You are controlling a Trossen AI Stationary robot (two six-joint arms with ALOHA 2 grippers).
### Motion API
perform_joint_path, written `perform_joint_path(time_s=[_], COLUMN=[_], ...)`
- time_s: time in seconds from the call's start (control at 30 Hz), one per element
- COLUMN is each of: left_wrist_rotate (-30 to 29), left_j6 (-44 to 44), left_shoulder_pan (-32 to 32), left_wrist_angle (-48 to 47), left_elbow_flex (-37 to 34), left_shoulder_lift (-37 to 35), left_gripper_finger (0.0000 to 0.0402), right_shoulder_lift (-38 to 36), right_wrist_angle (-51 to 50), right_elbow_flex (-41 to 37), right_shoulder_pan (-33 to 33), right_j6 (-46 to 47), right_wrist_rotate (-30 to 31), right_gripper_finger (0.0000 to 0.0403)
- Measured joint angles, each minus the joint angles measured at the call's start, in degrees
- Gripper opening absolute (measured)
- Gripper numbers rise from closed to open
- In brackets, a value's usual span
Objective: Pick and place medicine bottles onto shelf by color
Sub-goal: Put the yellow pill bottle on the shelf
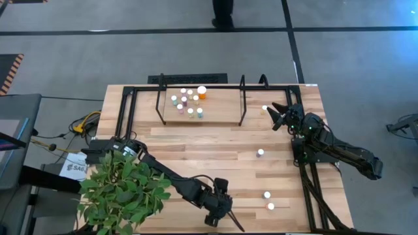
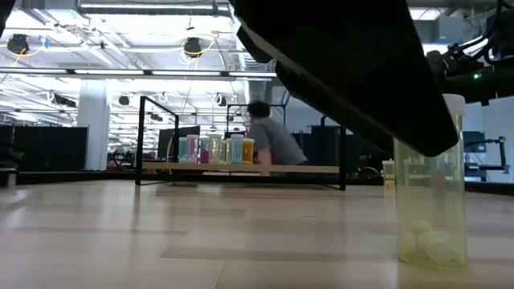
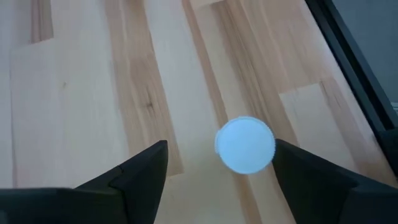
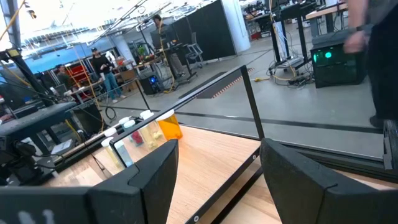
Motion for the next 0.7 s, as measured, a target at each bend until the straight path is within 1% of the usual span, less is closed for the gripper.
perform_joint_path(time_s=[0.47,0.7], left_wrist_rotate=[2.32,2.42], left_j6=[-0.08,-1.02], left_shoulder_pan=[-0.04,-0.04], left_wrist_angle=[0.77,1.9], left_elbow_flex=[0.0,0.0], left_shoulder_lift=[-0.04,-0.07], left_gripper_finger=[0.0149,0.011], right_shoulder_lift=[0.0,0.0], right_wrist_angle=[0.0,0.0], right_elbow_flex=[0.0,0.0], right_shoulder_pan=[0.0,0.0], right_j6=[0.0,-0.01], right_wrist_rotate=[0.02,0.02], right_gripper_finger=[0.0249,0.0249])
